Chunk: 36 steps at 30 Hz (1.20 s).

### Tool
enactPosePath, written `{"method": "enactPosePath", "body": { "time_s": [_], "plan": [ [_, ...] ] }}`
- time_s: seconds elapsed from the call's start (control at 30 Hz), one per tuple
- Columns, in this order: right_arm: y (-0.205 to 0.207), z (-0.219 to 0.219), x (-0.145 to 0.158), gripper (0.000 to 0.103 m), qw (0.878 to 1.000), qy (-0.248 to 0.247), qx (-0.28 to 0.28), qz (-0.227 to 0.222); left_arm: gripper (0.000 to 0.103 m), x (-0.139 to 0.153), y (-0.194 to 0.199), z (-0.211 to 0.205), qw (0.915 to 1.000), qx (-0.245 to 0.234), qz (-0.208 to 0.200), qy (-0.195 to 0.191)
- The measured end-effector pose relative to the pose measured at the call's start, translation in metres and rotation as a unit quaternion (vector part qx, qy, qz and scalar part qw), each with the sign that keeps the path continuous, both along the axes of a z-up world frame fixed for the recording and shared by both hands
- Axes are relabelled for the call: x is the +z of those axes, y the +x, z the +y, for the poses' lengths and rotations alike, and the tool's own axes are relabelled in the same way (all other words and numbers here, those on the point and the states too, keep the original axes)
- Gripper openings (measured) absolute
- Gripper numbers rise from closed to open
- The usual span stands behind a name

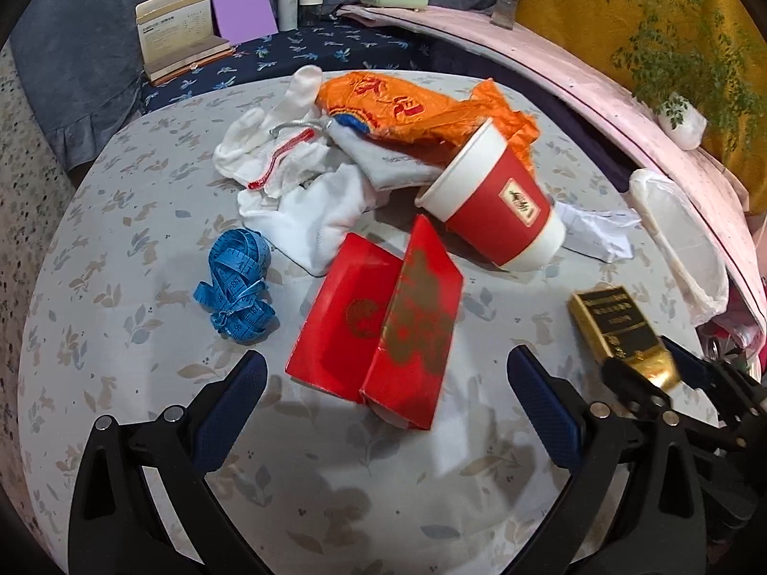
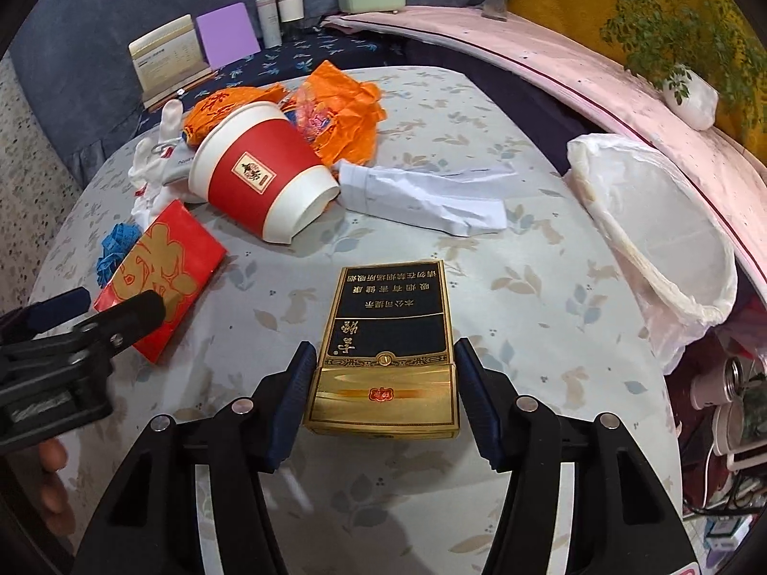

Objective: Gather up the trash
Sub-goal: 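Grasp the gold box with the right tool while the left tool grasps the red envelope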

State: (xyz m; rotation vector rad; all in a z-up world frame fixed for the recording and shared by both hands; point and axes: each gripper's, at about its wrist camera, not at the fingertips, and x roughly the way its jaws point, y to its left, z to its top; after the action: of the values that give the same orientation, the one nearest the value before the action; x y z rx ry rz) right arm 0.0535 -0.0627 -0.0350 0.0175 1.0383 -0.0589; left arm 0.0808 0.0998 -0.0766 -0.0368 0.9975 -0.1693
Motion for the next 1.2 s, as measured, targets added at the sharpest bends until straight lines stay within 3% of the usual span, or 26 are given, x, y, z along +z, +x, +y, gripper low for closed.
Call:
{"method": "enactPosePath", "body": {
  "time_s": [0.07, 0.1, 0.2, 0.27, 0.3, 0.37, 0.4, 0.43, 0.5, 0.7, 0.77, 0.83, 0.9, 1.0, 1.2],
  "plan": [
    [-0.003, -0.004, 0.002, 0.056, 1.000, 0.002, -0.004, -0.002, 0.094, -0.004, 0.006, 0.003, 1.0000, 0.005, 0.004, -0.001],
    [-0.004, -0.007, 0.002, 0.056, 1.000, 0.003, -0.005, -0.003, 0.089, -0.005, 0.007, 0.003, 1.0000, 0.005, 0.004, -0.002],
    [-0.007, -0.011, 0.006, 0.056, 1.000, 0.005, -0.009, -0.009, 0.057, -0.007, 0.011, 0.004, 0.9995, -0.006, 0.021, -0.024],
    [-0.008, -0.014, 0.009, 0.056, 1.000, 0.007, -0.013, -0.014, 0.041, -0.008, 0.011, 0.004, 0.9983, -0.012, 0.036, -0.045],
    [-0.008, -0.016, 0.011, 0.056, 1.000, 0.008, -0.015, -0.018, 0.026, -0.008, 0.010, 0.002, 0.9982, -0.015, 0.037, -0.045],
    [-0.009, -0.020, 0.015, 0.056, 0.999, 0.009, -0.020, -0.025, 0.017, -0.007, 0.007, -0.003, 0.9983, -0.023, 0.038, -0.038],
    [-0.010, -0.022, 0.017, 0.054, 0.999, 0.010, -0.022, -0.028, 0.011, -0.005, 0.005, -0.006, 0.9983, -0.026, 0.037, -0.038],
    [-0.010, -0.024, 0.019, 0.031, 0.999, 0.009, -0.025, -0.032, 0.005, -0.003, 0.003, -0.008, 0.9981, -0.029, 0.035, -0.041],
    [-0.008, -0.029, 0.021, 0.014, 0.999, 0.013, -0.028, -0.026, 0.005, 0.004, -0.001, -0.012, 0.9982, -0.030, 0.028, -0.044],
    [-0.006, -0.046, 0.005, 0.016, 0.998, 0.046, -0.044, 0.004, 0.005, 0.023, -0.012, -0.024, 0.9982, -0.041, 0.008, -0.044],
    [-0.008, -0.052, 0.001, 0.026, 0.997, 0.063, -0.049, 0.013, 0.005, 0.026, -0.013, -0.026, 0.9982, -0.041, 0.007, -0.042],
    [-0.010, -0.055, 0.001, 0.054, 0.996, 0.061, -0.056, 0.008, 0.005, 0.025, -0.016, -0.027, 0.9982, -0.040, 0.013, -0.043],
    [-0.011, -0.055, 0.004, 0.065, 0.996, 0.066, -0.055, -0.003, 0.005, 0.024, -0.018, -0.028, 0.9983, -0.039, 0.015, -0.042],
    [-0.006, -0.043, 0.005, 0.070, 0.998, 0.052, -0.025, -0.005, 0.005, 0.021, -0.019, -0.028, 0.9984, -0.037, 0.020, -0.039],
    [0.015, -0.017, -0.015, 0.070, 0.998, 0.043, 0.035, 0.021, 0.005, 0.021, -0.023, -0.030, 0.9987, -0.032, 0.023, -0.033]
  ]
}}
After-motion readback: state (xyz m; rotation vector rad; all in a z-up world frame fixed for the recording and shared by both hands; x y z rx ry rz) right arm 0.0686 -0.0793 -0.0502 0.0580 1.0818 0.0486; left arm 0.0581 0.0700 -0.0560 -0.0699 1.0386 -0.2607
